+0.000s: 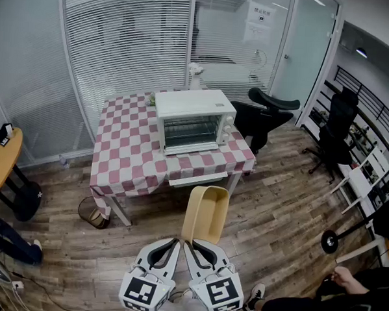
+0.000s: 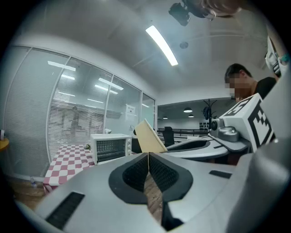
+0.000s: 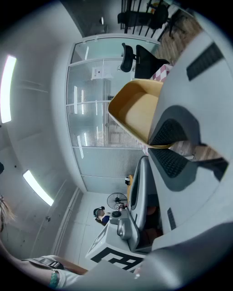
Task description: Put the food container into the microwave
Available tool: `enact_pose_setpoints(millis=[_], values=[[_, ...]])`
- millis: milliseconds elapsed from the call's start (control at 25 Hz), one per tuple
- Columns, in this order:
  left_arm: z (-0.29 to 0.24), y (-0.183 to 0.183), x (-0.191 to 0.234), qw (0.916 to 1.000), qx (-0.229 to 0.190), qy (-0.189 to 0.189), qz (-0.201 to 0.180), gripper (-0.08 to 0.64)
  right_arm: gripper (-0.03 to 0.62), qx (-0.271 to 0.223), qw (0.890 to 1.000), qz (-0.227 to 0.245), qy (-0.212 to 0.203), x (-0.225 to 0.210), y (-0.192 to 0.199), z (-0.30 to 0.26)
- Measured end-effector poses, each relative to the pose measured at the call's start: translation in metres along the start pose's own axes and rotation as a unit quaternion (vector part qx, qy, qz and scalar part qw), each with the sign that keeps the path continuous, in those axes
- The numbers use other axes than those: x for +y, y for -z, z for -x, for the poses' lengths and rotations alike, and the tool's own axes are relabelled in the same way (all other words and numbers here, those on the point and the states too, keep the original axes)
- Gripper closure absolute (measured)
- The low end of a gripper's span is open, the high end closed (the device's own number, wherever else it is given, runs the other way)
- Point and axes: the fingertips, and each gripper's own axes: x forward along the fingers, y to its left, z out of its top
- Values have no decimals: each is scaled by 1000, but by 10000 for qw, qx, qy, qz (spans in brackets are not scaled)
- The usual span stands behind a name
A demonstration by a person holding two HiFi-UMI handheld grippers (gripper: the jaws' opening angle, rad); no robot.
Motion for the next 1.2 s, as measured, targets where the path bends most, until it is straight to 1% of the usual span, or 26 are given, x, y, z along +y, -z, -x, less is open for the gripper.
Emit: enact_pose_setpoints(millis=[200,440,680,800,1000,1200], values=[[-6,0,-1,9999,95,42,-19,546,575,-87,9999,-57,-33,-5,-2,-1],[-13,-2,-5,10000,75,21,-15,546,575,-14,9999,-102,-89,-11,3,2],[-17,6,-13,9999,120,-66,78,546,575,58,9998,-50,-163,-18,13,8],[-23,9,-16,9998,159,-48,104,546,575,63,9998,-36,-159,-24,14,9],[-40,12,-12,9997,207,5,115,546,575,76,9999,-44,-93,-39,17,0],[-70,13,-1,9995,235,143,138,546,575,92,9999,-104,85,-65,16,-16]])
